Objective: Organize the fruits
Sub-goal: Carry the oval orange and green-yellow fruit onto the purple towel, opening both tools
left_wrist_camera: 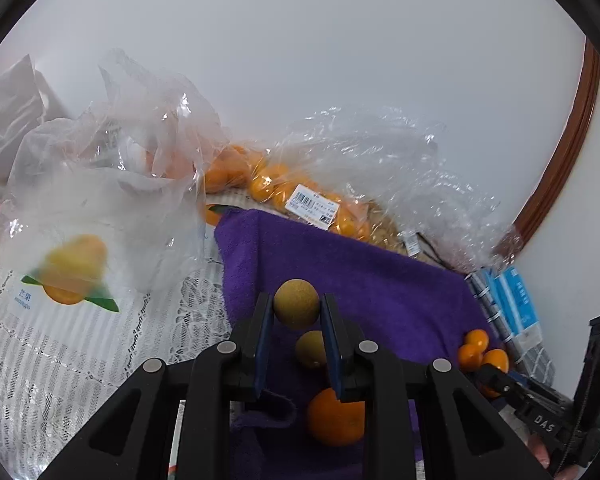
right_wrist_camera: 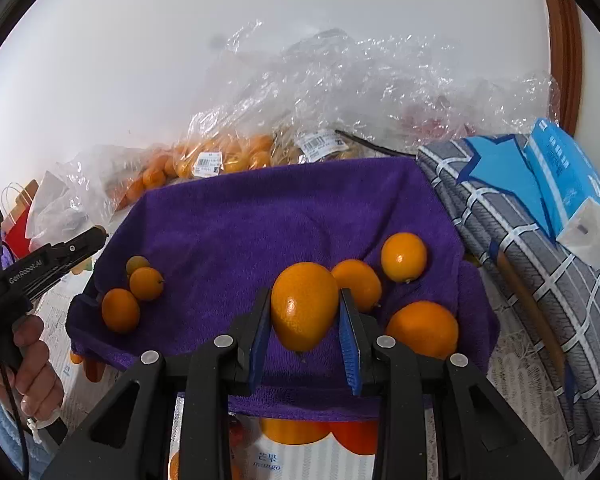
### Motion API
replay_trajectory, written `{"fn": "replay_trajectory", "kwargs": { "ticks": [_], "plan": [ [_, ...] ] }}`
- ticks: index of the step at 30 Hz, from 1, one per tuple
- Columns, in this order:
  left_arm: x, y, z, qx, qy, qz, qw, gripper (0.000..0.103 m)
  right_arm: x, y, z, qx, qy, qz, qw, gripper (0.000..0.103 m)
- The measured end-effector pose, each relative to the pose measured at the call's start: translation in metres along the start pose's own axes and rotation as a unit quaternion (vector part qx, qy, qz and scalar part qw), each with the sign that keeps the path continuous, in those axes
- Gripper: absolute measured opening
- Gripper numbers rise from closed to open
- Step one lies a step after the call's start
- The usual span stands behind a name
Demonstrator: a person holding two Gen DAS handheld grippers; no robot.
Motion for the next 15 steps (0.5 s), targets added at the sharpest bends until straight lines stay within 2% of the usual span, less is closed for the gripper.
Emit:
{"fn": "replay_trajectory", "kwargs": {
  "ticks": [7,12,15],
  "plan": [
    [-0.001,0.002,0.011,0.007,-0.011,0.005,0.9999,0.023,-0.006,0.0,0.019,0.002,-0.034,0.003,0.999,0.032],
    [-0.004,0.003,0.016,0.007,-0.023,0.007,0.9997,0.023,-0.008,-0.004,0.02,-0.006,-0.035,-0.006,0.999,0.032],
    [-0.005,0.004,0.017,0.023,-0.021,0.013,0.9994,0.023,-0.008,-0.004,0.021,-0.012,-0.033,-0.011,0.999,0.032]
  ]
}}
Point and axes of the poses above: each gripper's, at about its wrist camera, not at the fingertips, and z roughly the way its jaws point, y to its right, x to its top, the point moved 4 cm from there along z, roughly the way its jaws point, and after that the axes turned 10 degrees about -y, right-handed, at the moved point
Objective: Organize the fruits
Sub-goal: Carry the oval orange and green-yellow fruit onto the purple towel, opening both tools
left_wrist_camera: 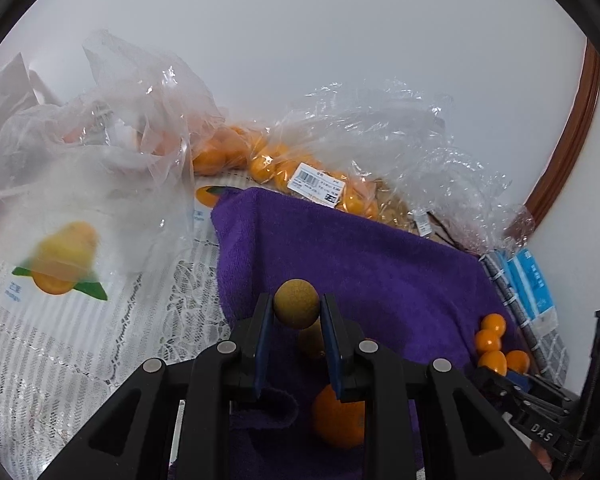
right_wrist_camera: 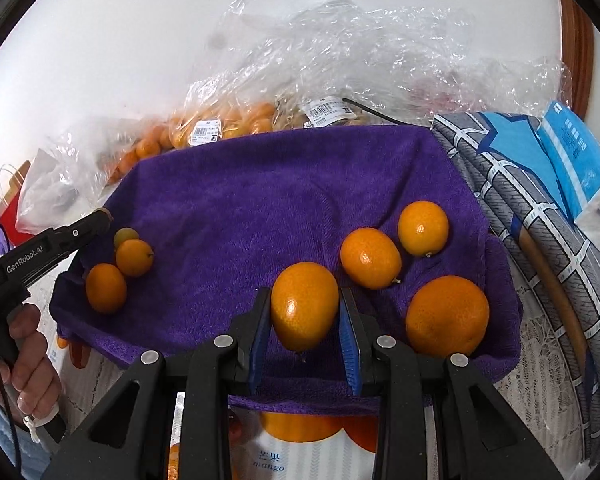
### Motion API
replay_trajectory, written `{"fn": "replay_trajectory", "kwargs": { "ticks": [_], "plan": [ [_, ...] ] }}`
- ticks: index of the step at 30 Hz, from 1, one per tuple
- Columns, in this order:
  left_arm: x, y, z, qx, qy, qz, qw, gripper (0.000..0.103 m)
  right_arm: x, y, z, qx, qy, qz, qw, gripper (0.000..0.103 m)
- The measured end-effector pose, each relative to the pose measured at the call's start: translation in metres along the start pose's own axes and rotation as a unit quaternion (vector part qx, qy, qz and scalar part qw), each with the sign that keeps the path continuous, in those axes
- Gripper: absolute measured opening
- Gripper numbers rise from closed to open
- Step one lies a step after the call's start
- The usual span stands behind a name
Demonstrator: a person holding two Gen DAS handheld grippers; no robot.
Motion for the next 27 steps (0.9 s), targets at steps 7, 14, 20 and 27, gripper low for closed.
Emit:
{"fn": "replay_trajectory", "kwargs": {
  "ticks": [7,14,20,27],
  "plan": [
    [0.0,0.004,0.001,0.025,0.004,0.013,0.9996,0.023,-0.002,-0.002,-0.002,-0.007,0.01,-0.005,1.0,0.033],
    [0.001,-0.001,-0.002,0.033,0.006,0.005,0.9994,0.023,-0.003,-0.007,-0.007,-0.005,0.04,-0.013,0.999,0.036],
    [0.001,-0.001,-0.002,0.038,0.003,0.01,0.9992,0.023,-0.01,-0.002,-0.022,-0.032,0.063,0.0,0.998,0.036],
    [0.002,-0.001,-0.005,0.03,-0.001,0.007,0.9995,0.026,-0.042,-0.013,-0.051,-0.069,0.065,-0.019,0.995,0.037]
  ]
}}
Point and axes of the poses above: each gripper's, at about its wrist camera, not at the fingertips, and z roughly the way its jaws point, y to its right, x to its top, the point moved 4 cm from there along z, roughly the way its jaws point, and after that the axes turned 10 degrees about -y, right-handed, at the moved point
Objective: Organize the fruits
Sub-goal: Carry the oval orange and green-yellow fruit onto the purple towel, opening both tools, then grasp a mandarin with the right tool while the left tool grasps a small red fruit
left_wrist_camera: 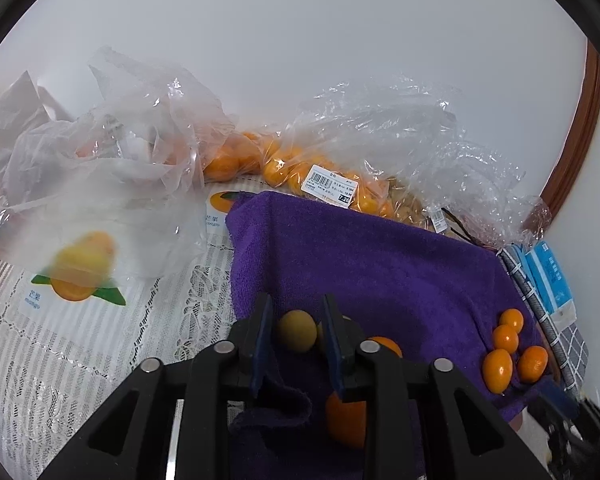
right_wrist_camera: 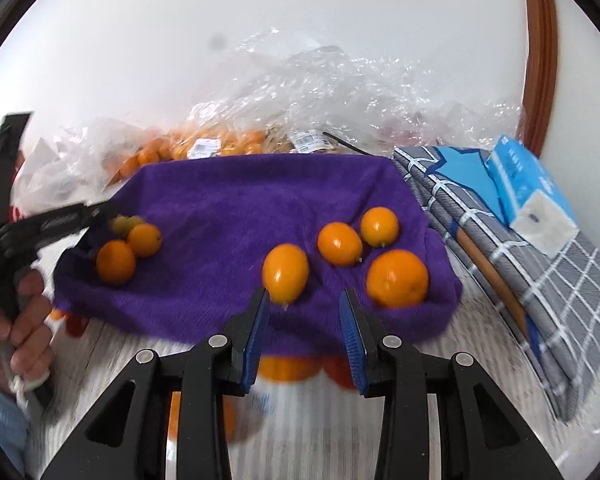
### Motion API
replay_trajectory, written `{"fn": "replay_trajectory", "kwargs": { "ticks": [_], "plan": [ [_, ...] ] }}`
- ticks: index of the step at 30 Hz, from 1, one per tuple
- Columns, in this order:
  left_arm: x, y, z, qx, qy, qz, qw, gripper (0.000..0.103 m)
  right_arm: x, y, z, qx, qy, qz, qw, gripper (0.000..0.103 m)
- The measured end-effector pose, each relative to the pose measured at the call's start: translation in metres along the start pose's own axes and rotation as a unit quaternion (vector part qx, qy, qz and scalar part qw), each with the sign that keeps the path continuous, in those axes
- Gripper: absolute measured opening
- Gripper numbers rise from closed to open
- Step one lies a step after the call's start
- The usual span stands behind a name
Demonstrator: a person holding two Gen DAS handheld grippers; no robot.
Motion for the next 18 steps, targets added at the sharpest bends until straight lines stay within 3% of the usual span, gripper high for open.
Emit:
{"fn": "replay_trajectory", "kwargs": {
  "ticks": [4,9,12,18],
  "plan": [
    [-0.001,-0.003,-0.006,-0.008,0.005,-0.006,0.9999,0.027,-0.015,-0.009,-0.024,0.01,0.001,0.002,1.0,0.051],
    [-0.012,-0.004,-0.028,0.008,0.006,-0.009,0.9999,0.027,-0.036,-0.027,-0.031,0.035,-0.023,0.002,0.999,0.051],
    [-0.026,-0.003,-0.053,-0.019,0.013,-0.001,0.9997,0.033,-0.048,-0.041,-0.026,0.042,-0.043,-0.015,0.998,0.051],
    [-0.053,-0.006,-0.085,-0.019,0.025,0.018,0.9994,0.033,-0.061,-0.059,-0.011,0.038,-0.06,-0.037,0.997,0.051]
  ]
}}
Point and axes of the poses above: each gripper's, at about its wrist camera, not at the fingertips, and z roughly the way its jaws point, y to its right, x to its top, the point moved 4 cm from there along z, roughly the way its jaws point, and after that the axes turned 10 degrees about -y, right-handed, at the moved point
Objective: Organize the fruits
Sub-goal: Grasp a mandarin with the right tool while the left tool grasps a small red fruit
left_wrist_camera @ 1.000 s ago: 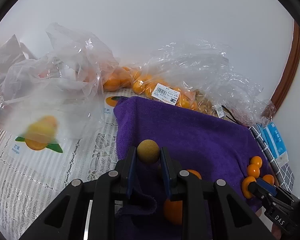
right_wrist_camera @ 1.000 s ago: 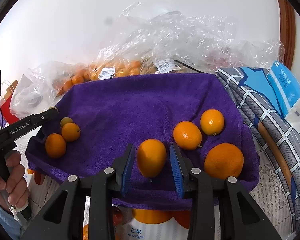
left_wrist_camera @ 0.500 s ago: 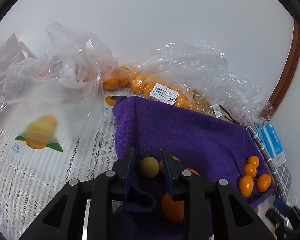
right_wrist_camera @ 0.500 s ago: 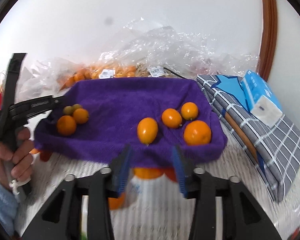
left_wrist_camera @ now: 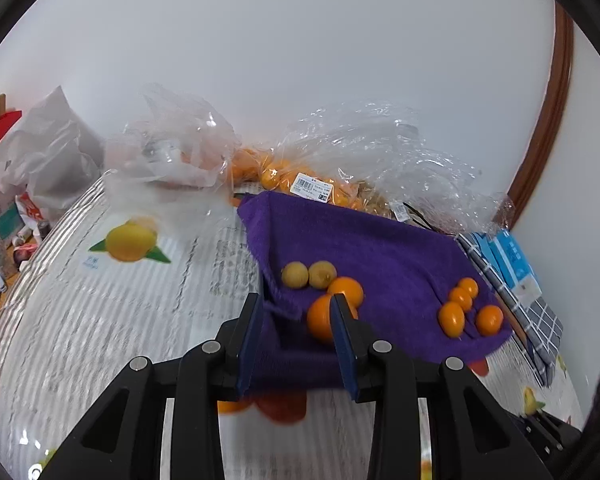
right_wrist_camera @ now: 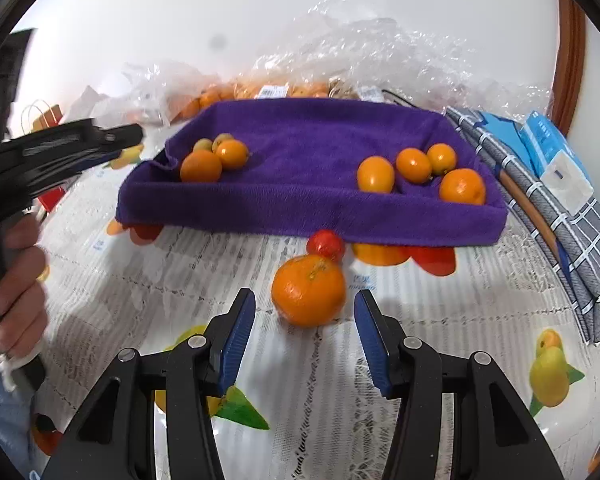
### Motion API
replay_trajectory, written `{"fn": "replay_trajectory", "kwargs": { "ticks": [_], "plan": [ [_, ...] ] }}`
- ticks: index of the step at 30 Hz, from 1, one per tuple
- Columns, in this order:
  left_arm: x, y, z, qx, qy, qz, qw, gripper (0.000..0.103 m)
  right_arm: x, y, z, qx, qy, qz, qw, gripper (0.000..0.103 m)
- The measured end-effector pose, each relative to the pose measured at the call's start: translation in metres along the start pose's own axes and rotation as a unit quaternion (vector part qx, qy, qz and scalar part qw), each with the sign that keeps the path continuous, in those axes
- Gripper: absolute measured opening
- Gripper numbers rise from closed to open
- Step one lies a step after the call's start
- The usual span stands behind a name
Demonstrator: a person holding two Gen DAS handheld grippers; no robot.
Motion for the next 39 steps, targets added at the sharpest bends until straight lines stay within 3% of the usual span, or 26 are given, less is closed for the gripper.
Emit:
{"fn": "replay_trajectory", "kwargs": {
  "ticks": [5,7,11,20,27,30,37,39],
  "plan": [
    [-0.017,-0.008,-0.008,-0.01,-0.011,-0.013,0.9998,0.034,0.0,-0.004,0.015,-0.001,-0.021,0.003,1.0,0.05],
    [-0.02,-0.008,-0.01,-0.01,-0.01,-0.015,0.9998,0.034,0.001,-0.003,0.017,-0.008,-0.022,0.007,1.0,0.041],
    [-0.022,-0.006,-0.009,-0.005,-0.007,-0.009,0.9999,0.034,0.0,0.001,0.014,0.013,-0.017,0.015,1.0,0.041],
    [-0.044,0.026,-0.006,-0.02,-0.021,0.062,0.9976,0.034,-0.012,0.038,-0.007,0.017,0.011,0.044,0.999,0.04],
    [-0.066,0.053,0.011,-0.036,-0.072,0.12,0.9895,0.034,-0.024,0.079,-0.02,-0.018,0.026,0.059,0.998,0.04],
    [-0.07,0.054,0.02,-0.062,-0.103,0.114,0.9862,0.034,-0.03,0.095,-0.027,-0.026,0.034,0.07,0.997,0.04],
    [-0.086,0.07,0.027,-0.064,-0.139,0.142,0.978,0.034,-0.036,0.106,-0.038,-0.011,0.055,0.084,0.995,0.04],
    [-0.09,0.078,0.03,-0.043,-0.145,0.16,0.9755,0.033,-0.036,0.103,-0.039,-0.012,0.06,0.083,0.995,0.04]
  ]
}}
Point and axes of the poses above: each gripper's, at about its wrist camera, not at the fingertips, and z roughly the way its jaws point, y to its right, x to its top, the point moved 4 cm from there along z, roughly the way its jaws point, and after that the axes turned 10 degrees about -y, right-handed, at the moved point
